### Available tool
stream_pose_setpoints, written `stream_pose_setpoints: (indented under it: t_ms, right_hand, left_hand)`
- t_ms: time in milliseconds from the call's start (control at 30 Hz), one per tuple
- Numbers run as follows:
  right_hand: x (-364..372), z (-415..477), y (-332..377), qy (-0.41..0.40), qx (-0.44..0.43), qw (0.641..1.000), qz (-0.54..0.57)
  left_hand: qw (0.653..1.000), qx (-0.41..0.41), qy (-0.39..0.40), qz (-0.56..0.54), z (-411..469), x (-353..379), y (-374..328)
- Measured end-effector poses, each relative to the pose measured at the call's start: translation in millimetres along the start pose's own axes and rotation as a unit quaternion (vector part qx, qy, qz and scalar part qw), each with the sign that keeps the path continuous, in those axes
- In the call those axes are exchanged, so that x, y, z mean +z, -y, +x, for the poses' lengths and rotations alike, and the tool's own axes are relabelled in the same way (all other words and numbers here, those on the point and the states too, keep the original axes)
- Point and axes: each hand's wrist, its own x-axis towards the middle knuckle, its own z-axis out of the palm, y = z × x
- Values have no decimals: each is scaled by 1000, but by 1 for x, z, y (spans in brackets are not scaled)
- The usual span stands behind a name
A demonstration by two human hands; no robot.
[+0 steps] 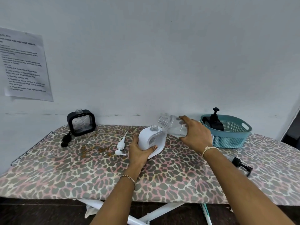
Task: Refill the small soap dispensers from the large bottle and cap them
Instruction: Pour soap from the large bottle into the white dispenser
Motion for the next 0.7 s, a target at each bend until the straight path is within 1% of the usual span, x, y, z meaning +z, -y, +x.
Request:
stream_pose_setpoints:
  t_ms: [433, 700]
  right_hand:
    - [-8, 8, 8, 17, -22, 997, -77]
    - [-13, 14, 11, 38, -32, 996, -76]
  left_hand:
    - [998, -50, 23, -10, 7, -7, 9]
    - [997, -57, 41, 12, 11, -9, 5]
